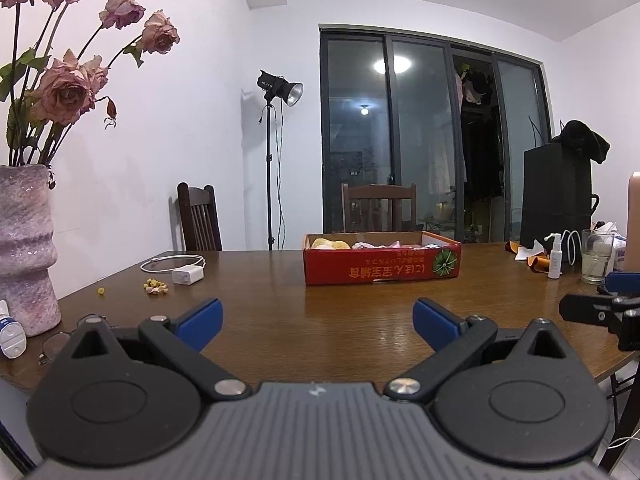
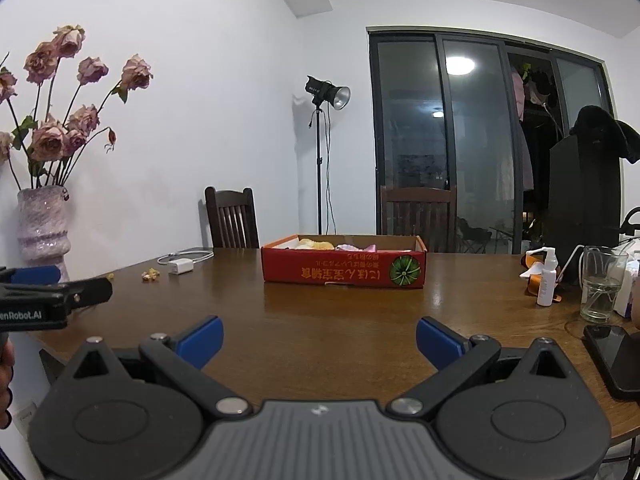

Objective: Organize soft objects

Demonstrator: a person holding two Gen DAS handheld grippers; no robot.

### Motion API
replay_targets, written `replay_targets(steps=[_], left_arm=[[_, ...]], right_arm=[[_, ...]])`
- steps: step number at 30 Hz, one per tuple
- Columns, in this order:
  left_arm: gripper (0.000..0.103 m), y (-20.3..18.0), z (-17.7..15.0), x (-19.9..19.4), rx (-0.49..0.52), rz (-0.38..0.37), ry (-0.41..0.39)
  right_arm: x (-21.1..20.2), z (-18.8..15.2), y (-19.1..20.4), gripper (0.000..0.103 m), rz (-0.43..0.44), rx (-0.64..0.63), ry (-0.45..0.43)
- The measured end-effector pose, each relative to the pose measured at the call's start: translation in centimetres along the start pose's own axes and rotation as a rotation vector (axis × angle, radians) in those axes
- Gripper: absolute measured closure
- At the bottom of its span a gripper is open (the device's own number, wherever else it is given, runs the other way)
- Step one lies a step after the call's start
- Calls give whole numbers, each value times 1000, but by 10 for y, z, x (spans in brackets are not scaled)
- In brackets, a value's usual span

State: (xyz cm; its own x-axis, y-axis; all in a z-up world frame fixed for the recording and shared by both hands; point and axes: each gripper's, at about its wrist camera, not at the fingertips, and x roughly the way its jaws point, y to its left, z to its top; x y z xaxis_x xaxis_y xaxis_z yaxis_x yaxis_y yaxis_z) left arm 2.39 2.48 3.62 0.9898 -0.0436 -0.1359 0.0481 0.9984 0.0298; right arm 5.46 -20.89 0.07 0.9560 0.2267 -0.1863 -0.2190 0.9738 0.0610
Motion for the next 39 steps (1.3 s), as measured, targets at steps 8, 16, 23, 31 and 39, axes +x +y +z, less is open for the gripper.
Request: replay_targets(steps=[8,16,23,31,39], left_arm=[[0,3,0,2,-12,4,9],[0,2,0,1,-13,4,10],[0,0,1,2,-3,0,14],[0,-2,0,3,-1,-1,19],[0,-5,0,3,2,-13,15]], right_arm=[[1,5,-2,0,0,9,0],[2,3,-3,0,-2,7,7],[3,2,-5,0,0,14,6],[3,2,-5,0,2,17,1],[1,3,-4,0,4,12,-13]])
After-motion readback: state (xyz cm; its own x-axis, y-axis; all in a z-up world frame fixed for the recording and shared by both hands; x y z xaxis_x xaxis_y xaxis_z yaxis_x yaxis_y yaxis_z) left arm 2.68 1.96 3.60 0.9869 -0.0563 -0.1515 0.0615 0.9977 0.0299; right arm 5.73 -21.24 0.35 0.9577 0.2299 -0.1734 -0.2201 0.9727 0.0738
